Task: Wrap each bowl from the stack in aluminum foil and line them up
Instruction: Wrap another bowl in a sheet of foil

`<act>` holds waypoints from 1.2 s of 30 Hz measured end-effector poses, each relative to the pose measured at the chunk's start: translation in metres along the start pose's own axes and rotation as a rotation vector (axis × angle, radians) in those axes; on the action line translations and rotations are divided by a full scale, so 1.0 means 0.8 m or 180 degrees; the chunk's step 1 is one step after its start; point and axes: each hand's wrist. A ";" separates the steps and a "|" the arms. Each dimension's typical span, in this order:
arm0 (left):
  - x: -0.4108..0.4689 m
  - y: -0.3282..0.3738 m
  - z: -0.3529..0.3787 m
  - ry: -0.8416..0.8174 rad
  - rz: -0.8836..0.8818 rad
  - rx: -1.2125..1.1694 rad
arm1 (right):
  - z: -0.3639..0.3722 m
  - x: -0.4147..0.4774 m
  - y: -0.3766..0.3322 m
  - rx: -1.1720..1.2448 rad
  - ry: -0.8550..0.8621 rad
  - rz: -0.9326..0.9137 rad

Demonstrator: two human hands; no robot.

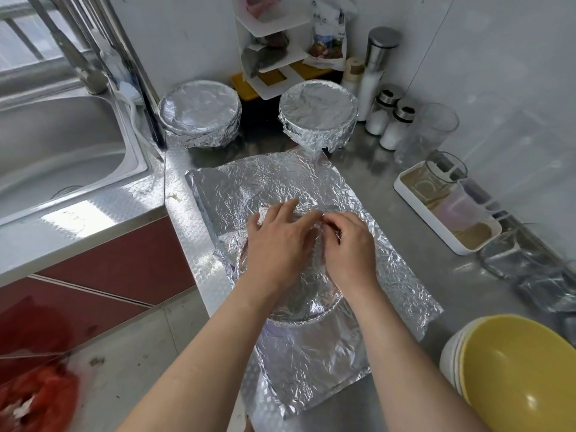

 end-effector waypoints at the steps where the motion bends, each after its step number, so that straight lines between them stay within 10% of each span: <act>1: 0.001 0.001 0.001 -0.0011 -0.0041 0.0012 | 0.001 0.001 0.000 0.0008 -0.0047 -0.0009; 10: -0.004 -0.015 -0.010 0.0126 -0.0275 -0.0089 | -0.018 -0.007 0.010 0.2148 -0.0488 0.1489; 25: -0.012 -0.031 -0.007 -0.0028 -0.0029 -0.0295 | -0.012 0.022 0.004 0.1565 -0.1794 0.0647; 36: -0.036 -0.038 -0.029 0.0627 -0.0646 -0.1005 | -0.018 0.002 0.001 0.1755 -0.1322 0.0990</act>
Point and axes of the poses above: each hand's wrist, its own x-axis towards the middle knuckle, its own z-axis out of the palm, y = z × x, and after that the axes turned 5 degrees about -x, right-handed
